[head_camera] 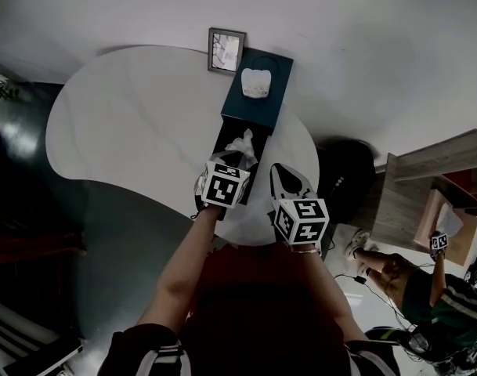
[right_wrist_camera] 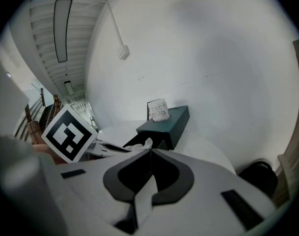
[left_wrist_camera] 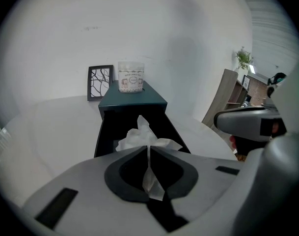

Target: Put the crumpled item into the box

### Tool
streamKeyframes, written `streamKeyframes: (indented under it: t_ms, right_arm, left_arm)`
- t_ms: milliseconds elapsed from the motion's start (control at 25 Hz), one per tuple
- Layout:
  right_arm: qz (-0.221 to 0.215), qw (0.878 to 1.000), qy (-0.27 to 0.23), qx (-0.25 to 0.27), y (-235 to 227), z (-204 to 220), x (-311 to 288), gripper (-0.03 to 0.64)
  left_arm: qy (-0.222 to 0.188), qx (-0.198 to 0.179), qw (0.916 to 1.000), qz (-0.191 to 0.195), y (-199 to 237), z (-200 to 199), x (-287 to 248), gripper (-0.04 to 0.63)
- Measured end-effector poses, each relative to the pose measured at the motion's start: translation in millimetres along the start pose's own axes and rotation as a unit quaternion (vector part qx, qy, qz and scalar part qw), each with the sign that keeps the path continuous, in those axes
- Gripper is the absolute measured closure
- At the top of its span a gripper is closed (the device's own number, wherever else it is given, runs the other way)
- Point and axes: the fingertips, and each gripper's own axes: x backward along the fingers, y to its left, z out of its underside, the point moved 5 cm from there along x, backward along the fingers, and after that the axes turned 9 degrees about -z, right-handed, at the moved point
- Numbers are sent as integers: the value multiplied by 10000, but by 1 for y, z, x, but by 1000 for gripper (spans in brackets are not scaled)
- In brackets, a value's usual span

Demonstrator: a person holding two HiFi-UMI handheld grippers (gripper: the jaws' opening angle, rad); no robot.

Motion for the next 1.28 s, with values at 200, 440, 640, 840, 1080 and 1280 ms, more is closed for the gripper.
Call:
streamKeyframes:
  t_ms: [200,440,640,840,1080,1280]
  right_arm:
    - [-10,10000,1,13,1,0,1,601]
    - [-14,10000,-29,48,4,-1,0,601]
    - [-23,9999,-64,95,9,-3,2,601]
    - [-51,9998,-108,142,17,-4,5,601]
    - [-76,9995,-223,203,23,-10,10,601]
    - [-120,9990,-332,278,30,-16,17,601]
  left_arm:
    - [-23,87,9999,66,-1,0,0,569]
    - [-263,285,9992,135,2,-5,9,569]
    - [-573,401,9975,132,3,-13,24,569]
    - [-820,497,9954,52,7,-17,40,569]
    - [-1111,601,9919,-92,12,-18,64,569]
    - [-1381,741,9874,-223,16,-15,88,569]
